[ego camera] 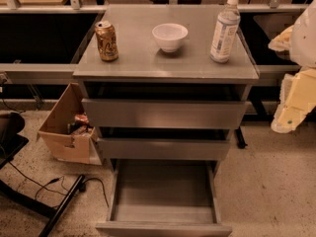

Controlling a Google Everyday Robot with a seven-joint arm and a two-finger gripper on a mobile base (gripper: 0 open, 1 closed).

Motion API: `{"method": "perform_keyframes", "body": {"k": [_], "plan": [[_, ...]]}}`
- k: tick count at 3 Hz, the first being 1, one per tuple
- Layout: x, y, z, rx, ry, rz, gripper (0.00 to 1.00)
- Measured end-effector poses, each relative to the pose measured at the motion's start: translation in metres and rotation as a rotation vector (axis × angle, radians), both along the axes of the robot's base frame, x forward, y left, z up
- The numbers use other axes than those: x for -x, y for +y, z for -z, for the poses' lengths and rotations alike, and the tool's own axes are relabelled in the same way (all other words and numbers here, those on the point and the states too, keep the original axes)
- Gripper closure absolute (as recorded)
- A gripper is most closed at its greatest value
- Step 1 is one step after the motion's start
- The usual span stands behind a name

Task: Place orange can into bottom drawer

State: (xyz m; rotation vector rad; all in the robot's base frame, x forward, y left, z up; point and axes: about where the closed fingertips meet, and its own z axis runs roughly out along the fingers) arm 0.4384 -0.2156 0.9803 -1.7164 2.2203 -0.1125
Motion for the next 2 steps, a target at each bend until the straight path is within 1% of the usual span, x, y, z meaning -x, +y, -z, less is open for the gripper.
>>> {"method": "perform_keyframes", "body": {"k": [1, 2], "plan": [[0.0, 0.0, 0.0, 0.0, 0.0, 0.0, 0.0], [-0.0095, 0.0054, 0.0063, -0.056, -0.052, -0.001, 0.0]]}}
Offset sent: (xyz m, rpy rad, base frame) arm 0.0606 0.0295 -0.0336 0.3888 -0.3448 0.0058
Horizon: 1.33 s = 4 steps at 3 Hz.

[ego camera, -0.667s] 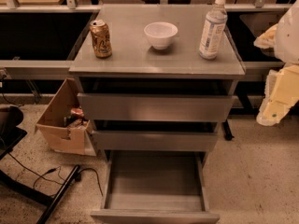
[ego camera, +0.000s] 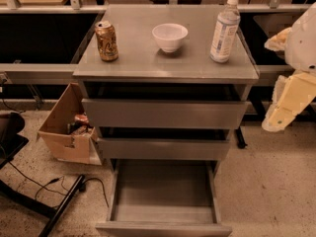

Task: Place orange can into bottom drawer

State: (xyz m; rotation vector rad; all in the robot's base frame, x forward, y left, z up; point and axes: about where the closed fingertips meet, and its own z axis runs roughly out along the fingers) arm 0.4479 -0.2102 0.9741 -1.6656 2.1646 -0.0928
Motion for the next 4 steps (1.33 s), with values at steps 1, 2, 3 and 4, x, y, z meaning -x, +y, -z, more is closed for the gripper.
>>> {"method": "perform_keyframes", "body": {"k": [1, 2, 3, 4], "plan": [[-0.035, 0.031, 0.032, -0.208, -0.037, -0.025, 0.0], [-0.129, 0.121, 0.035, -0.611, -0.147, -0.129, 0.0], [-0.173, 0.172, 0.003, -0.865, -0.245, -0.171, 0.0], [-0.176, 0.179, 0.0, -0.893, -0.245, -0.173, 0.0]]}}
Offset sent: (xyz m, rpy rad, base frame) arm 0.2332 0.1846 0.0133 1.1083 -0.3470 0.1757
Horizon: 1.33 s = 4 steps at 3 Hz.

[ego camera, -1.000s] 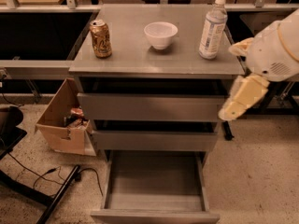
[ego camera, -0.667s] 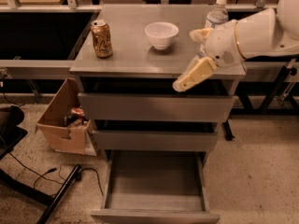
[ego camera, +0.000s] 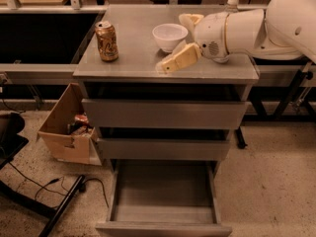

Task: Place orange can into bottom drawer

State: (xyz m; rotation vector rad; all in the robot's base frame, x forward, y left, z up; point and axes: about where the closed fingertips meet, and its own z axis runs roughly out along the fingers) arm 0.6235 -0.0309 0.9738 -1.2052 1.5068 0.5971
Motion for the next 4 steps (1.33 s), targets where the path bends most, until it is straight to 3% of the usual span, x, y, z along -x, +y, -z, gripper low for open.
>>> {"method": "perform_keyframes", "body": {"k": [1, 2, 3, 4], "plan": [[0.0, 0.0, 0.0, 0.001, 0.0, 0.0, 0.0], [-0.033, 0.034, -0.002, -0.08, -0.036, -0.006, 0.0], [-0.083, 0.084, -0.003, -0.161, -0.056, -0.014, 0.0], [-0.118, 0.132, -0.001, -0.162, -0.046, -0.009, 0.0]]}}
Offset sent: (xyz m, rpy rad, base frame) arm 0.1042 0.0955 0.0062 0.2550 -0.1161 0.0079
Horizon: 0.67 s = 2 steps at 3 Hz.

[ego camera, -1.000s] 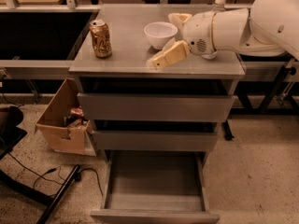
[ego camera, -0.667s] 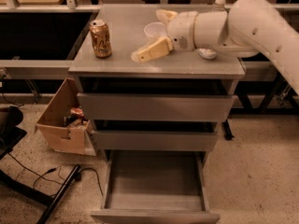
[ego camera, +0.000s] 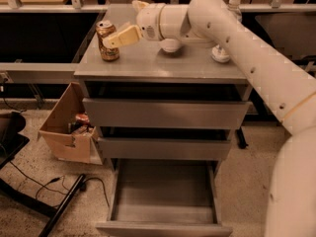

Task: Place orange can into bottom drawer

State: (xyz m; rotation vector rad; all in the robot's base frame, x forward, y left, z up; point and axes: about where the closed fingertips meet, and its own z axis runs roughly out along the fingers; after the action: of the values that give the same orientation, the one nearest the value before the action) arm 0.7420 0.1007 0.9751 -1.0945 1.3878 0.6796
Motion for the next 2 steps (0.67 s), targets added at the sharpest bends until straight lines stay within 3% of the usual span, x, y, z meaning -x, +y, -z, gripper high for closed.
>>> {"method": "perform_keyframes", "body": {"k": [2], "plan": [[-0.061, 0.042, 0.029, -0.008, 0.084, 0.059, 0.0]]}}
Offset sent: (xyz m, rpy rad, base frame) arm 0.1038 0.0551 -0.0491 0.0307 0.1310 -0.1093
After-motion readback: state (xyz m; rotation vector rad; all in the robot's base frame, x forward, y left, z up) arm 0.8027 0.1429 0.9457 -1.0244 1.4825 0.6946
